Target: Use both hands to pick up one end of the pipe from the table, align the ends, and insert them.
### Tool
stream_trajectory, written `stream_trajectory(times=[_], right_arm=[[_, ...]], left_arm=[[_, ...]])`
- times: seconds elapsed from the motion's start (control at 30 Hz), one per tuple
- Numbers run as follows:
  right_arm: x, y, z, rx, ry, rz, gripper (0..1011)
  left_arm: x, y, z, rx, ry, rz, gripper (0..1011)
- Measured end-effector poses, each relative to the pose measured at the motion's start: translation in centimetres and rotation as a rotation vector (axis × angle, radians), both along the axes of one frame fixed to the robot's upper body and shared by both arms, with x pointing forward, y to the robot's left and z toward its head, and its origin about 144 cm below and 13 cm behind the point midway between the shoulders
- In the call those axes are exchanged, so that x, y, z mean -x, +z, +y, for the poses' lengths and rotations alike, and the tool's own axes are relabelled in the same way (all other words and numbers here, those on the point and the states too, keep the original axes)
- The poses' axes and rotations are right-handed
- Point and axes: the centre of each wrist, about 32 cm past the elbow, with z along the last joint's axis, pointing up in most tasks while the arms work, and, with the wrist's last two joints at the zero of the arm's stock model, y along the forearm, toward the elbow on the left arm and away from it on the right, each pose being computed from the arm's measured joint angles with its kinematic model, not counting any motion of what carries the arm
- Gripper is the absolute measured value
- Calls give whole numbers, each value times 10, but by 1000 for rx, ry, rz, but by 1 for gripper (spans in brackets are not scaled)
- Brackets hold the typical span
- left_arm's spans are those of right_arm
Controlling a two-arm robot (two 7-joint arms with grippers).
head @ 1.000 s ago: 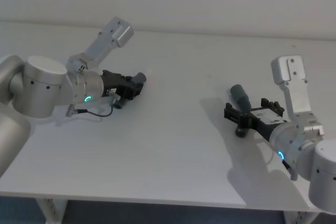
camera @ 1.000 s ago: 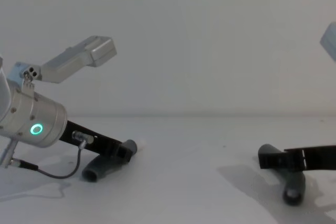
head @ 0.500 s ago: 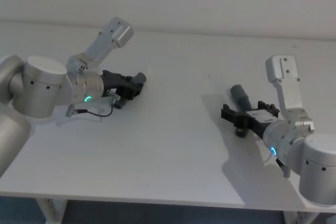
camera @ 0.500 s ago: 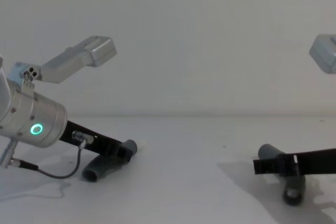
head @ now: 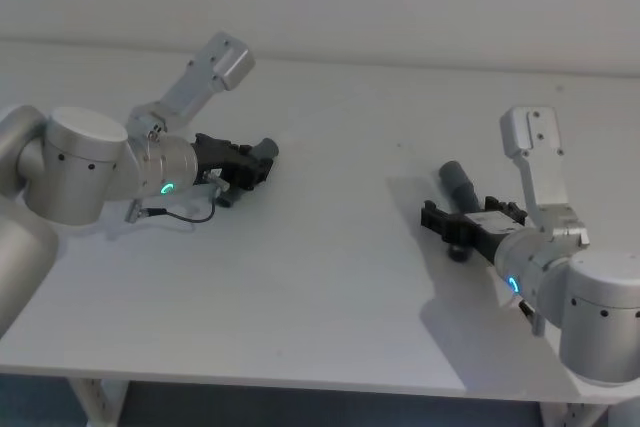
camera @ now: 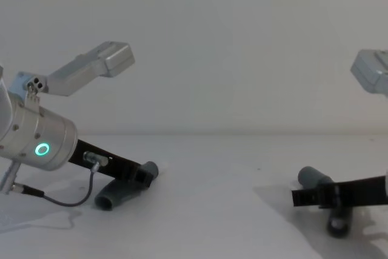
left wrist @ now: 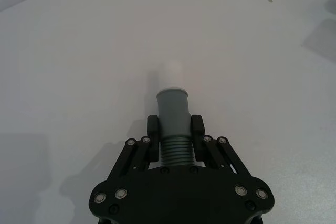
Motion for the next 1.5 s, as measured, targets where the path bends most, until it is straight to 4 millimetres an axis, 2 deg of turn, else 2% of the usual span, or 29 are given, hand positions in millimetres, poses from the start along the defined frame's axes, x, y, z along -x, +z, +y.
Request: stream_trajectory(times=[0.07, 0.17, 0.23, 0.27, 0.37, 0.4, 0.5, 0.53, 0.6, 0.7, 0.77, 1.5], right_arm=[[-1, 0, 0, -1, -1, 3, 908], [-1, -1, 1, -2, -2, 4, 792], [-2, -1, 1, -2, -4, 5, 753], [-2, -1, 1, -2, -4, 6, 696], [-2, -1, 1, -2, -5, 7, 639], [-2, -1, 1, -2, -5, 7, 573], [-2, -1, 1, -2, -6, 8, 493], [-3, -1, 1, -2, -6, 9, 433], [-3, -2, 1, -3, -6, 9, 411], [-3, -2, 2, -2, -7, 10, 297], [-3, -2, 2, -3, -7, 10, 273], [-1, -1, 2, -7, 17, -1, 273]], left_arm=[[0, 0, 0, 0, 0, 0, 351], [0, 0, 0, 0, 0, 0, 351], [0, 0, 0, 0, 0, 0, 351], [0, 0, 0, 0, 0, 0, 351], [0, 0, 0, 0, 0, 0, 351], [0, 0, 0, 0, 0, 0, 351], [0, 0, 0, 0, 0, 0, 351], [0, 0, 0, 0, 0, 0, 351], [0, 0, 0, 0, 0, 0, 351], [0, 0, 0, 0, 0, 0, 351], [0, 0, 0, 0, 0, 0, 351], [0, 1, 0, 1, 0, -10, 351]])
